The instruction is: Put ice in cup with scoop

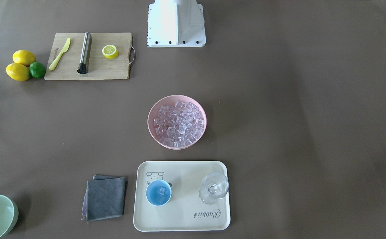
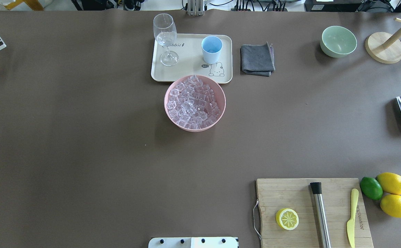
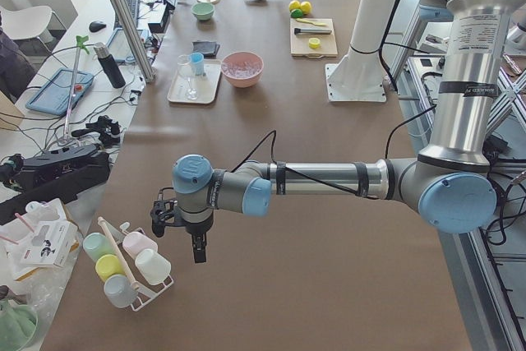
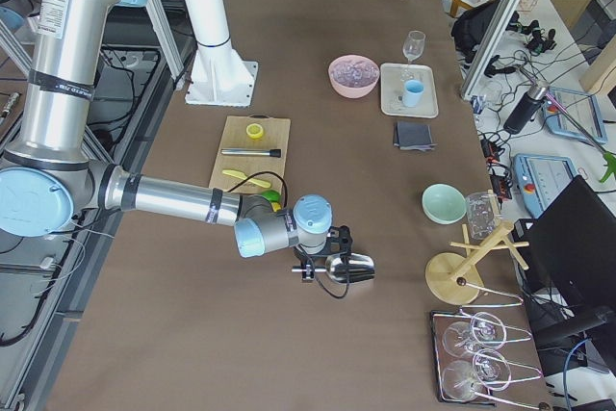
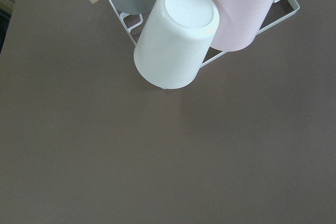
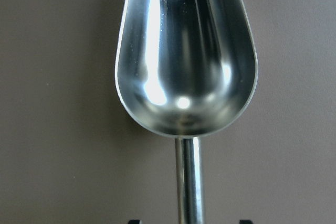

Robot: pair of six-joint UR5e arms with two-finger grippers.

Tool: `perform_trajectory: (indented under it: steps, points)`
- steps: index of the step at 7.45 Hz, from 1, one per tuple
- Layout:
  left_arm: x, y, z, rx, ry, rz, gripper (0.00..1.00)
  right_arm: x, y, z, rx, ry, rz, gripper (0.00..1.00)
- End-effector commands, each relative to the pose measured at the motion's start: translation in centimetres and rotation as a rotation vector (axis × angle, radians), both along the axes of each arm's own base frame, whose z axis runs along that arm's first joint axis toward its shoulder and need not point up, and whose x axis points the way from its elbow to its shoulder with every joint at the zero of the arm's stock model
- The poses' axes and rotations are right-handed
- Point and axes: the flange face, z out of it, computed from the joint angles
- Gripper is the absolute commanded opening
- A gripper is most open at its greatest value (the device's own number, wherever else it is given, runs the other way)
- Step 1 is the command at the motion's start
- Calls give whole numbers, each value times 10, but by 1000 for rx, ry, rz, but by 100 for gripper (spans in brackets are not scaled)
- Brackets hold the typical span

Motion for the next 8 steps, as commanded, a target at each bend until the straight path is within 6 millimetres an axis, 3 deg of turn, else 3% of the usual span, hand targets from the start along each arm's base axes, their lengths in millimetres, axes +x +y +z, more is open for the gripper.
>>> perform_trajectory:
  steps: [1, 3, 5, 6, 8]
  points:
    - [3, 7, 0, -10, 63, 7, 99, 14, -2, -12, -13, -66, 27, 100]
    - [3, 6, 0, -8, 65, 7, 99, 36, -8, -36, -3, -60, 40, 100]
    - [3, 6, 0, -10, 65, 7, 99, 71, -15, -72, -36, -35, -19, 100]
    - [3, 6, 0, -10, 65, 7, 99, 86, -9, -74, -26, -35, -55, 100]
    - [3, 6, 0, -8, 65, 7, 99, 95, 0, -58, -7, 7, -99, 100]
